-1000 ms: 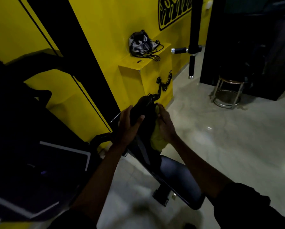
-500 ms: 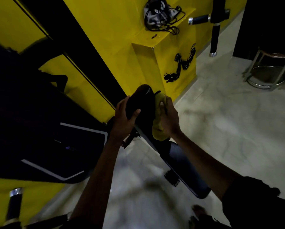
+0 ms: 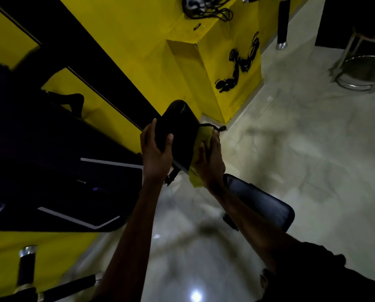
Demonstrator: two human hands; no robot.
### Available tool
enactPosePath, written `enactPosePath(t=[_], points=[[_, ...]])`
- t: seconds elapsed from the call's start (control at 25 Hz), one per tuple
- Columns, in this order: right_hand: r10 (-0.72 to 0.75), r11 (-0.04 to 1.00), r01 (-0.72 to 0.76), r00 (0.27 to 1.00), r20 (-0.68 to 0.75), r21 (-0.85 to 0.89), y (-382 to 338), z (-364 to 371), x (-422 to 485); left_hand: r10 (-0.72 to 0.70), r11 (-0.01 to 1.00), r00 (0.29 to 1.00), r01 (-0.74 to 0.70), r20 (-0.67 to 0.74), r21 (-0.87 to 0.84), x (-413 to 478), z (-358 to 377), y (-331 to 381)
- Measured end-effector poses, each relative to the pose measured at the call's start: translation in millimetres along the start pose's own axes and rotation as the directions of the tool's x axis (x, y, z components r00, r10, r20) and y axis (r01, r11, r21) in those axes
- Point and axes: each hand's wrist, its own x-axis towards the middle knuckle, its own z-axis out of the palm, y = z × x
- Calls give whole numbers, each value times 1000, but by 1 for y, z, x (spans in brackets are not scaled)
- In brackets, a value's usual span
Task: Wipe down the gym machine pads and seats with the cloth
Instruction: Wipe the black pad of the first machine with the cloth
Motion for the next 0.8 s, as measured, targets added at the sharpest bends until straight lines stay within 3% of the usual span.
enactPosePath(t=[0.08, 0.16, 0.4, 0.56, 0.68, 0.8], points=[[-124, 992, 124, 992, 0, -25, -14, 1, -3, -14, 999, 997, 11, -77, -33, -7, 7, 2], [-135, 990, 137, 990, 46, -44, 4, 4, 0, -117, 986, 990, 105, -80, -133, -18, 13, -3], [188, 982, -190, 978, 86, 15, 72, -7, 14, -322, 934, 935, 339, 146, -111, -53, 53, -45], [78, 996, -80, 995, 61, 32, 73, -10, 17, -445, 880, 872, 468, 205, -80, -60, 86, -59], [12, 1000, -14, 995, 100, 16, 94, -13, 18, -436, 890, 894, 445, 103, -99, -61, 98, -58], [183, 983, -183, 973, 144, -16, 135, -19, 29, -389, 913, 921, 385, -3, -136, -63, 113, -68]])
